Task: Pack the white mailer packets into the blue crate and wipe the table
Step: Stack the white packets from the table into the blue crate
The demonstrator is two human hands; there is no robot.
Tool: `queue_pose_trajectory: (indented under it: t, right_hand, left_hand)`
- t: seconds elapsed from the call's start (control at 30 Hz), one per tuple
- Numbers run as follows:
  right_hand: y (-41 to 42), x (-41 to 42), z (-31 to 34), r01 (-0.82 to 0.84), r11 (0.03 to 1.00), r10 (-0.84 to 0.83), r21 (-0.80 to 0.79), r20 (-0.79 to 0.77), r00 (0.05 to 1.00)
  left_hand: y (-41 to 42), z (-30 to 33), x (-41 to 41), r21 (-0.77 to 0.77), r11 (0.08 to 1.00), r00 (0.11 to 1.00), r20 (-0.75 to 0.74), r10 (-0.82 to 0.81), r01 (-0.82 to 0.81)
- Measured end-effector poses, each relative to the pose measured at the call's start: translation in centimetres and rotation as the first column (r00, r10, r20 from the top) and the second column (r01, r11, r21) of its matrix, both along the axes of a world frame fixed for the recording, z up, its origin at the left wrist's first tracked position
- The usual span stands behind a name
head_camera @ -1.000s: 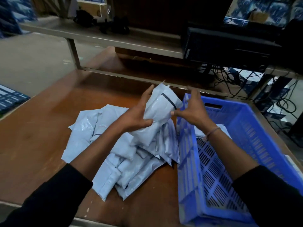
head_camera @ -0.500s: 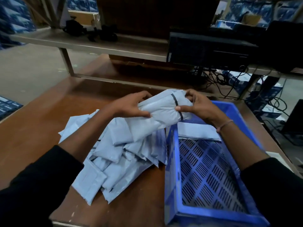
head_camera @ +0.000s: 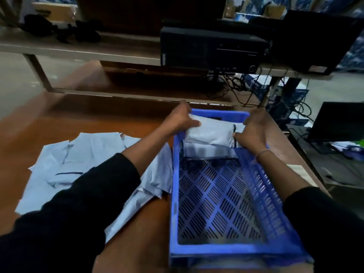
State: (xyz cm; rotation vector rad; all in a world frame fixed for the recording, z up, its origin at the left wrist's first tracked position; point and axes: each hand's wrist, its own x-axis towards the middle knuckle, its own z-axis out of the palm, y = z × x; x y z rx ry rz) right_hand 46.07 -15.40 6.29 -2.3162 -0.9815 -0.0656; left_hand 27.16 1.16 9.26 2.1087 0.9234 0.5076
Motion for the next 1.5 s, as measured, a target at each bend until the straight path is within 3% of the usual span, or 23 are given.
queue_pose_trajectory:
  t: [0.1, 0.3, 0.4, 0.5, 0.6, 0.67, 0.73, 0.8, 0.87, 1.0, 1.2, 1.33, 1.5]
  right_hand:
    - [0.9, 1.1, -3.0, 0.014, 0.981, -0.015, -0.194, 0.000, 1.000]
    - [3.2, 2.4, -6.8, -0.075, 0.928, 0.018, -0.364, -0.157, 0.987]
    - [3.5, 2.3, -8.0, -0.177, 0.885, 0.105, -0.431, -0.186, 0.977]
    - [3.7, 2.3, -9.4, -0.231, 0.831, 0.202, -0.506, -0.112, 0.973]
    - [3.5, 2.6, -10.8, -0.182, 0.798, 0.225, -0.575, 0.004, 0.974]
    - [3.2, 2.5, -11.1, -0.145, 0.804, 0.262, -0.577, 0.124, 0.957]
    - [3.3, 2.7, -11.3, -0.148, 0.815, 0.281, -0.560, 0.158, 0.947]
    - [3.6, 3.7, -12.0, -0.147, 0.815, 0.247, -0.560, 0.107, 0.963]
    - [3.9, 4.6, -12.4, -0.130, 0.818, 0.193, -0.560, 0.055, 0.980]
    - [3.8, 4.9, -11.8, -0.210, 0.776, 0.292, -0.595, 0.044, 0.955]
    - [3.7, 4.4, -10.5, -0.222, 0.704, 0.279, -0.675, -0.025, 0.960]
    - [3.5, 3.3, -8.2, -0.246, 0.745, 0.311, -0.620, -0.003, 0.950]
    - [4.4, -0.5, -2.8, -0.291, 0.869, 0.317, -0.400, 0.000, 0.948]
  left_hand:
    - [-0.8, -2.4, 3.7, 0.068, 0.998, 0.961, -0.277, 0.012, 0.008]
    - [0.2, -7.0, 7.1, 0.170, 0.984, 0.878, -0.461, 0.130, -0.056]
    - [0.1, -6.8, 7.9, 0.276, 0.960, 0.823, -0.555, 0.120, 0.046]
    - [0.2, -7.4, 8.2, 0.277, 0.946, 0.745, -0.664, 0.063, 0.167]
    - [-1.0, -8.1, 8.2, 0.237, 0.903, 0.624, -0.780, -0.042, 0.358]
    - [-1.8, -8.6, 8.1, 0.153, 0.843, 0.476, -0.869, -0.134, 0.515]
    - [-1.6, -9.5, 8.1, 0.073, 0.829, 0.370, -0.914, -0.167, 0.554]
    - [-1.4, -9.8, 8.2, 0.037, 0.833, 0.333, -0.926, -0.179, 0.551]
    - [-1.3, -9.9, 8.5, 0.009, 0.835, 0.328, -0.922, -0.207, 0.551]
    - [-1.3, -10.0, 8.5, -0.011, 0.841, 0.322, -0.921, -0.219, 0.542]
    - [-1.8, -8.8, 7.9, 0.008, 0.826, 0.359, -0.903, -0.237, 0.564]
    - [-3.6, -6.0, 6.0, 0.100, 0.837, 0.544, -0.799, -0.254, 0.538]
    - [-4.8, -2.7, -0.2, 0.305, 0.868, 0.875, -0.414, -0.250, 0.393]
